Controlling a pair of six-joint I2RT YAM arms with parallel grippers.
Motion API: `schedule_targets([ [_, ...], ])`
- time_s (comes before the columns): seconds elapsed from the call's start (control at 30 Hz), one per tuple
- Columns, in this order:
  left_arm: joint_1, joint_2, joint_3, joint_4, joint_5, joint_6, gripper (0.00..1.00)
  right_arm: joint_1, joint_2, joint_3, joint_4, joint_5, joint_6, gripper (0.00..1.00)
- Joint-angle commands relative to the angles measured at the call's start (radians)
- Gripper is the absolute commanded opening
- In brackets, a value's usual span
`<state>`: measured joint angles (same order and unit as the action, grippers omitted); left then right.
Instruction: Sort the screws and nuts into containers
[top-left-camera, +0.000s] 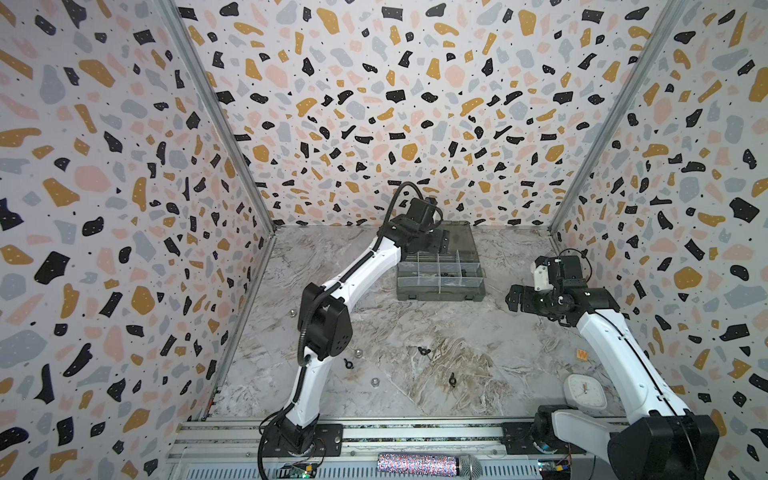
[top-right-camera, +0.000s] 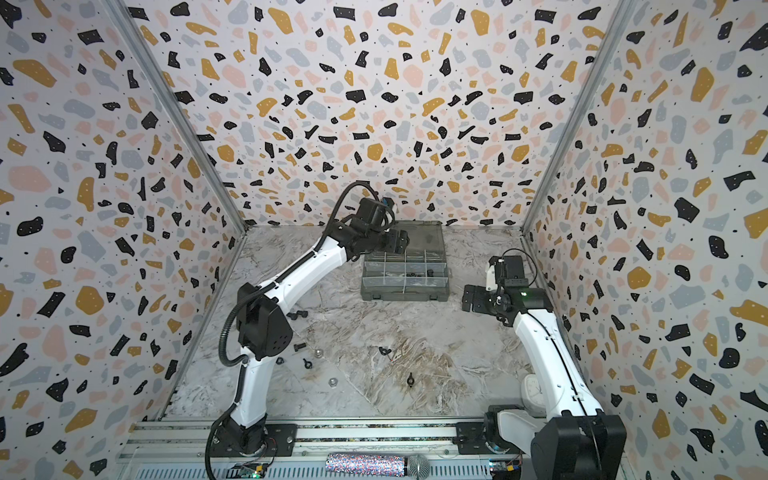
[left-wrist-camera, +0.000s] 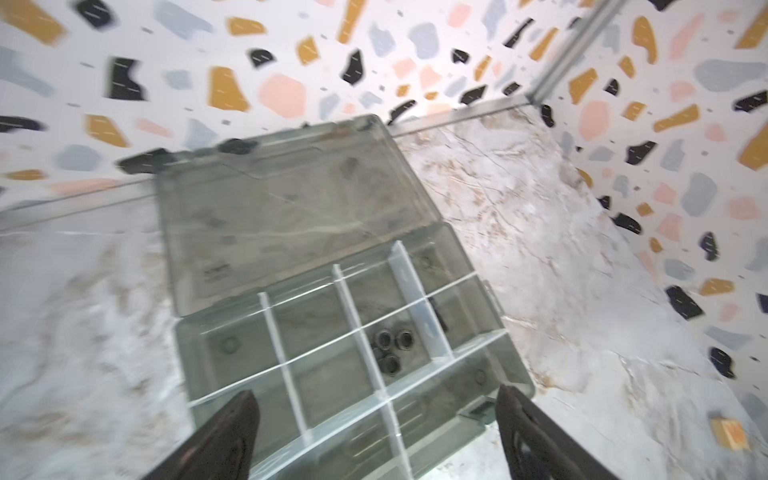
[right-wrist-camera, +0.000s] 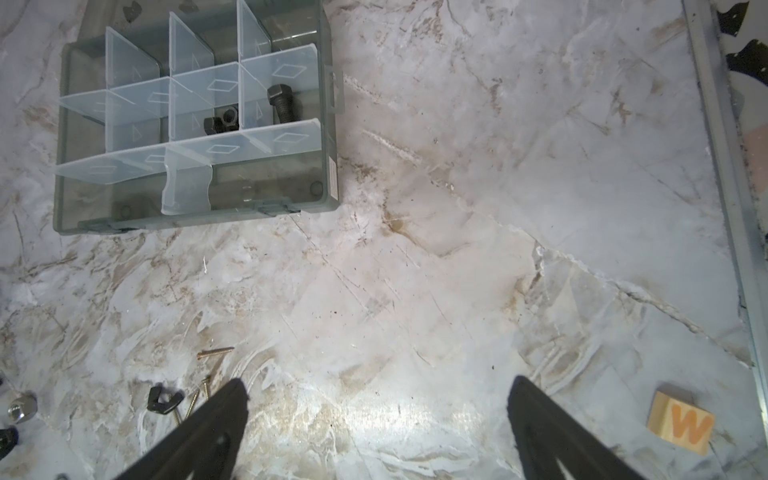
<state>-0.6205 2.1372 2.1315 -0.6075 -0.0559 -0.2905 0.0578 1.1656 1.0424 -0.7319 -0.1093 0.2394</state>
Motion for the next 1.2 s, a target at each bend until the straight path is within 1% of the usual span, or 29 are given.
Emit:
schedule_targets([
  [0.0, 0.023, 0.026, -0.062, -0.142, -0.204, 0.02, 0.91, -0.003, 0.039, 0.003, 0.075, -0.011, 0.022, 0.99],
  [0.1, 0.024, 0.001, -0.131, -0.149, -0.22, 0.022, 0.9, 0.005, 0.113, 0.058, 0.089, -0.026, 0.016, 0.99],
  [0.2, 0.023, -0.037, -0.205, -0.103, -0.192, -0.003, 0.87, 0.032, 0.176, 0.117, 0.097, -0.019, 0.015, 0.99],
  [0.37, 0.024, -0.045, -0.234, -0.056, -0.168, -0.037, 0.72, 0.099, 0.238, 0.165, 0.102, -0.011, 0.025, 0.99],
  [0.5, 0.023, -0.005, -0.212, -0.05, -0.176, -0.041, 0.64, 0.131, 0.258, 0.176, 0.099, -0.01, 0.029, 0.99],
  [0.63, 0.026, 0.041, -0.189, -0.049, -0.187, -0.06, 0.62, 0.143, 0.266, 0.203, 0.07, 0.001, 0.024, 0.99],
  [0.83, 0.038, 0.091, -0.171, -0.041, -0.185, -0.068, 0.6, 0.145, 0.228, 0.171, 0.062, 0.031, 0.019, 0.99],
  [0.97, 0.059, 0.137, -0.138, -0.044, -0.182, -0.067, 0.59, 0.145, 0.209, 0.15, 0.068, 0.037, 0.024, 0.99],
  [1.17, 0.098, 0.208, -0.093, -0.054, -0.16, -0.076, 0.57, 0.143, 0.224, 0.163, 0.065, 0.055, 0.018, 0.99],
])
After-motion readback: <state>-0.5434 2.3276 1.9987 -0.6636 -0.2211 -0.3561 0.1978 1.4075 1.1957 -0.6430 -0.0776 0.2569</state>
